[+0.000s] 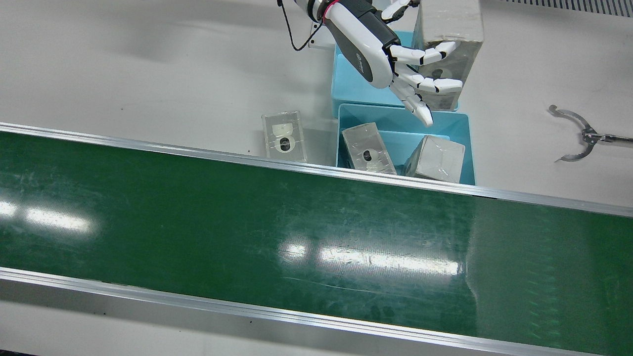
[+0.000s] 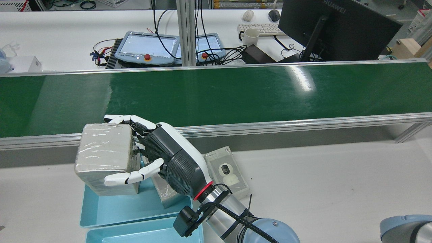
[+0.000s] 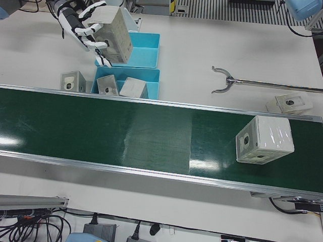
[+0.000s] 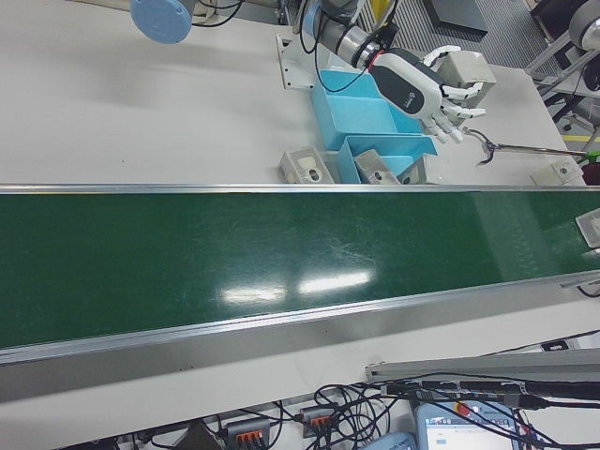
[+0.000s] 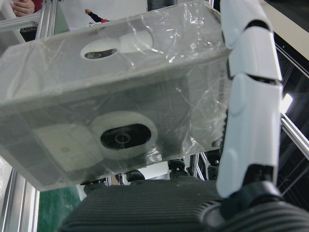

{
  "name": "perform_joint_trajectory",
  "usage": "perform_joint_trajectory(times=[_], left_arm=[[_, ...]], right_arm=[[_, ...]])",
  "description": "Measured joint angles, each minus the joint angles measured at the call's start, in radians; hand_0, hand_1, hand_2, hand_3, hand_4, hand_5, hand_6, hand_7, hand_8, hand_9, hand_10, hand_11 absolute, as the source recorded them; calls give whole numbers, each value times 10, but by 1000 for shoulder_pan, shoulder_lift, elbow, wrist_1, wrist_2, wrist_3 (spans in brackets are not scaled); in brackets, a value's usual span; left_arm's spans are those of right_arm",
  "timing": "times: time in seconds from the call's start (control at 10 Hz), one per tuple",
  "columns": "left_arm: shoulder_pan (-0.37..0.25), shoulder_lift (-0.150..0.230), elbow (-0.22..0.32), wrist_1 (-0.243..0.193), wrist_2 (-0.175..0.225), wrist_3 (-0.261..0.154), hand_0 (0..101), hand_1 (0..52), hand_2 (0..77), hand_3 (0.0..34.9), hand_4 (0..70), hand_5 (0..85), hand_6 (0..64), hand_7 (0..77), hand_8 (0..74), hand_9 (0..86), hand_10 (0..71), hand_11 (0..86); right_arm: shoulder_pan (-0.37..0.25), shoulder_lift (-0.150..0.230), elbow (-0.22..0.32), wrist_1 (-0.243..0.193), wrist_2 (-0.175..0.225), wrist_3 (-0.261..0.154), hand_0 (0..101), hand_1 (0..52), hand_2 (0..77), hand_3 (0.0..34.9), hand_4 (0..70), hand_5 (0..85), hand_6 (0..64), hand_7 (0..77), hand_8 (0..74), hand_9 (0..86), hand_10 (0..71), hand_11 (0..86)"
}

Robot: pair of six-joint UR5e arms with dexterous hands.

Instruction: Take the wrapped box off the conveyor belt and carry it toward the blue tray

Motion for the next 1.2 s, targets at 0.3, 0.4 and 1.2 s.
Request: perform_joint_trajectory(times=[0.3,0.4,1.2], left_arm=[[0,0,0,0,0,0,0,0,5,0,0,5,0,5,5,5,5,0],[0,0,0,0,0,0,0,0,5,0,0,5,0,5,5,0,5,0],[0,0,0,0,0,0,0,0,11,0,0,5,0,5,5,0,5,0]], right_arm=[[2,-2,4,0,0,0,468,142,158,301,196,344,0,196,0,27,44,71],[2,-2,4,0,0,0,470,142,158,301,207,153,0,196,0,27,38,71],[5,-8,5,0,-1,0,470,136,169,305,207,158,0,191,0,27,44,76]])
